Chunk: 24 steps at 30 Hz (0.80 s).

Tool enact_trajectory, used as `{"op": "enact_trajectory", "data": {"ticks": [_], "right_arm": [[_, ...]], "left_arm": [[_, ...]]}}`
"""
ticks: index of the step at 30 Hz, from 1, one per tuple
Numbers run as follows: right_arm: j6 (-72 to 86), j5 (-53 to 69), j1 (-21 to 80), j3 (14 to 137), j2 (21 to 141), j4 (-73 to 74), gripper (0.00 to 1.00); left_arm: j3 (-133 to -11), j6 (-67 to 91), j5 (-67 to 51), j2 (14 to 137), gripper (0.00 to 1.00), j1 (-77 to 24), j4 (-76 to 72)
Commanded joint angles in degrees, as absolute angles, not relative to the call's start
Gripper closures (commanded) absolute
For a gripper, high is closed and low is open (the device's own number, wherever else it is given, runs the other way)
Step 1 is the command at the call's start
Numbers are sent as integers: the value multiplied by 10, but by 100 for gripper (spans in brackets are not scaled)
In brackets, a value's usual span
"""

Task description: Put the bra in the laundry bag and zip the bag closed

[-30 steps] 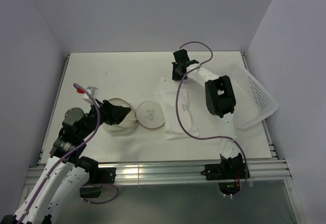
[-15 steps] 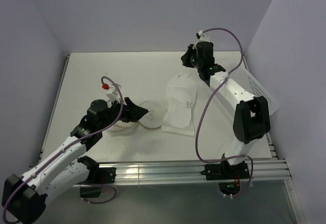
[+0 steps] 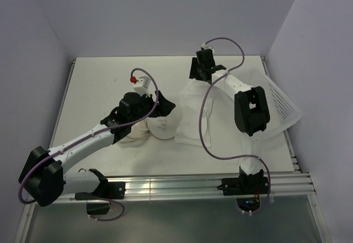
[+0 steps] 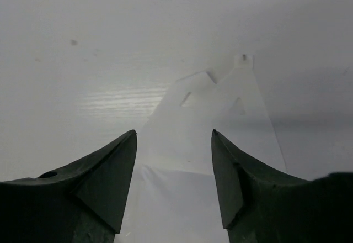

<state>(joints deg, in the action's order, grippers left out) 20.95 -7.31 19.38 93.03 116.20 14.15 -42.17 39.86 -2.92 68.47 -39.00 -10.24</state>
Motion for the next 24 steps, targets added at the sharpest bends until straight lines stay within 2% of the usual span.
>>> {"op": "enact_trajectory", "data": {"ticks": [1,2,5,6,10,13,19,24], "right_arm": [[206,-141,198,955,1208,212,35],[200,-154,198,981,1234,230,27],[183,-179,199,1078,1284,299,22],[178,-189,201,1100,1313,313,17],[173,-188,208,1173,1365,357,16],[174,-160,210,1191,1388,374,27],[175,-106,209,1166,1395,373,68],[173,-66,207,1141,1386,363,71]], "left_arm": [[-486,370,18,735,12,-394,-109],[-496,367,22,744,13,-394,-99],[-507,369,17,760,14,-393,-109],[-503,371,16,760,15,-394,-119],[-490,375,11,765,16,-396,-135],[-486,376,8,770,16,-396,-136],[-479,368,19,757,18,-398,-130],[-470,364,26,736,19,-397,-123]]}}
